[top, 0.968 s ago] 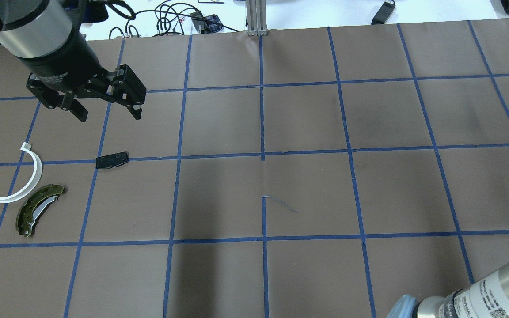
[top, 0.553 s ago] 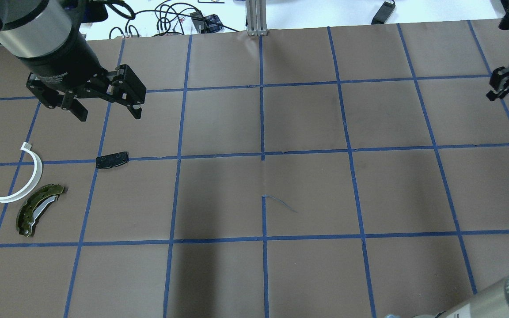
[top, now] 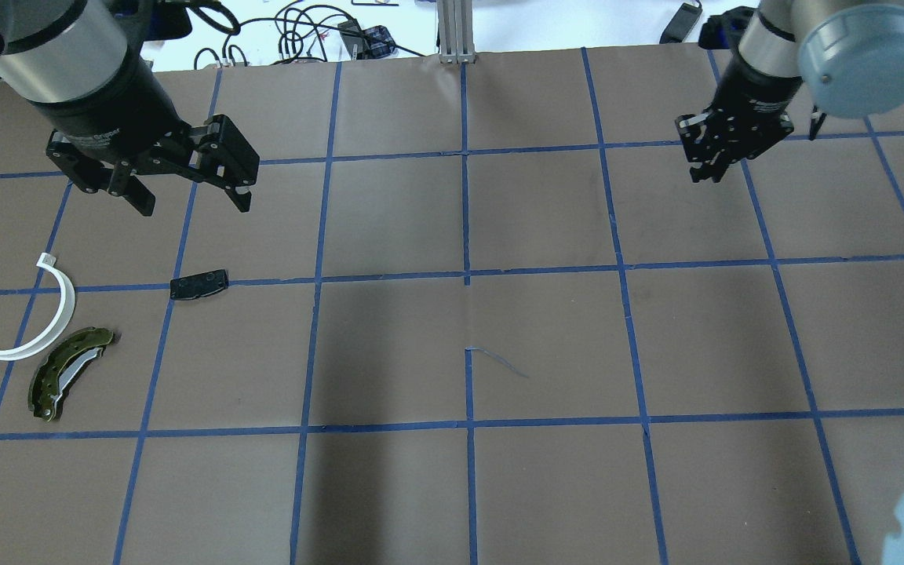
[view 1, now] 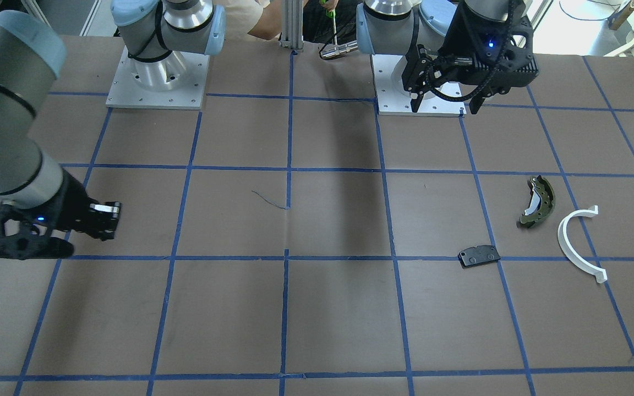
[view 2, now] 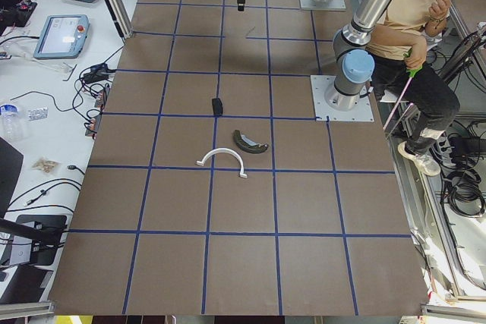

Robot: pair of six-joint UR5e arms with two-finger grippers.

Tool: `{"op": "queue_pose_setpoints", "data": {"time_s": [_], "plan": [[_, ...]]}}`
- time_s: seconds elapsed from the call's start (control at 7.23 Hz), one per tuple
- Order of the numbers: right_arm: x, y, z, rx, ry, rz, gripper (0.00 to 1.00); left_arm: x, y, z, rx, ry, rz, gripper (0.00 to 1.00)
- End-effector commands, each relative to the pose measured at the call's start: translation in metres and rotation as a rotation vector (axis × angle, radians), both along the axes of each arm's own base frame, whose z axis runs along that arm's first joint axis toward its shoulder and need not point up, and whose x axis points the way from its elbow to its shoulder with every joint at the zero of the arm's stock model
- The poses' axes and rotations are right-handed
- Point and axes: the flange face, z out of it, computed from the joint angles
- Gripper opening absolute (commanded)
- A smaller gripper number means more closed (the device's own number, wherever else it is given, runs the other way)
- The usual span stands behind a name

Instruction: Place bearing gear from tray to pile

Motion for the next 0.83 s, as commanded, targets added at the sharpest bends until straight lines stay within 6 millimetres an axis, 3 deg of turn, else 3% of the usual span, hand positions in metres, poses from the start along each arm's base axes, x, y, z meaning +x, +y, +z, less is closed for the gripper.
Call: {"op": "queue_pose_setpoints", "data": {"time_s": [0.0, 0.41, 0.69], "plan": [[0.1, 0.019, -0.025, -0.013, 0.002, -0.088, 0.0, 0.0, 0.0, -0.001, 0.002, 0.0, 0.0, 1.0], [0.192, 0.072, -0.092, -0.088, -0.014, -0.134, 0.0, 0.0, -0.001, -0.001, 0.002, -0.001, 0.0, 1.0], [0.252, 0.094, -0.129, -0.069, -0.01, -0.162, 0.0, 0.0, 0.0, 0.0, 0.0, 0.0, 0.0, 1.0]]}}
